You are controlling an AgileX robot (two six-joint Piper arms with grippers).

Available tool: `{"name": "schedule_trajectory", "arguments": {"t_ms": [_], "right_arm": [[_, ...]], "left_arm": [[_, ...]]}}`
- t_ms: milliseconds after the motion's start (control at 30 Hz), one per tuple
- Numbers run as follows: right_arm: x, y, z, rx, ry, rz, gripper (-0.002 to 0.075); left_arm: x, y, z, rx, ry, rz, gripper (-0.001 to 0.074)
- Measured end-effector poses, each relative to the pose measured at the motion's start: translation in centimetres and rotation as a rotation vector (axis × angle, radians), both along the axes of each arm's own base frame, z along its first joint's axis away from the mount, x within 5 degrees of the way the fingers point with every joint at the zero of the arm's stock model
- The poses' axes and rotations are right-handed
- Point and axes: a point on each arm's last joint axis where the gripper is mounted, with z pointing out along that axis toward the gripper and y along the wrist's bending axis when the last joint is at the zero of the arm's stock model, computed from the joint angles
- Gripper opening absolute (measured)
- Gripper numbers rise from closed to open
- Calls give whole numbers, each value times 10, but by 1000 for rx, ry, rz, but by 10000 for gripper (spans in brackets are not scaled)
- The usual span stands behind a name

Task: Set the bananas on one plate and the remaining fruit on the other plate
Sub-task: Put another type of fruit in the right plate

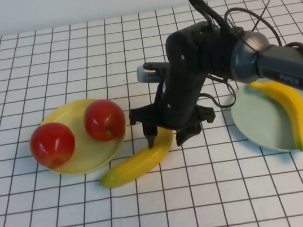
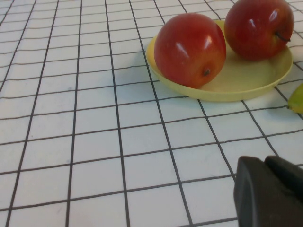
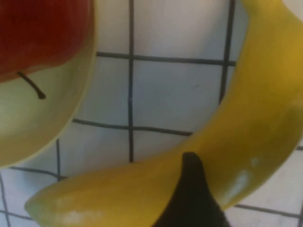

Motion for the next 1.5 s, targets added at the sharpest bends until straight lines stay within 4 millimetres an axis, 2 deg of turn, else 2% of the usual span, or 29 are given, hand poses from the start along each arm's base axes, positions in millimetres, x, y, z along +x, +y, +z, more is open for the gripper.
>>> {"name": "schedule_trajectory", "arguments": {"t_ms": [267,433,933,1200,1300,1500], "right_arm": [[12,17,-2,51,24,-41,449],[14,28,0,69,-23,-25,449],[14,43,7,87,-68,-2,449],[16,44,-2,56,-49,-14,448],[16,45,-4,58,-45,-15,428],[16,44,-3,46,-47,-17,325]], "left_arm": [[0,0,0,0,0,0,1],[0,0,0,0,0,0,1],[0,0,0,0,0,0,1],[0,0,0,0,0,0,1],[0,0,0,0,0,0,1],[0,0,0,0,0,0,1]]}}
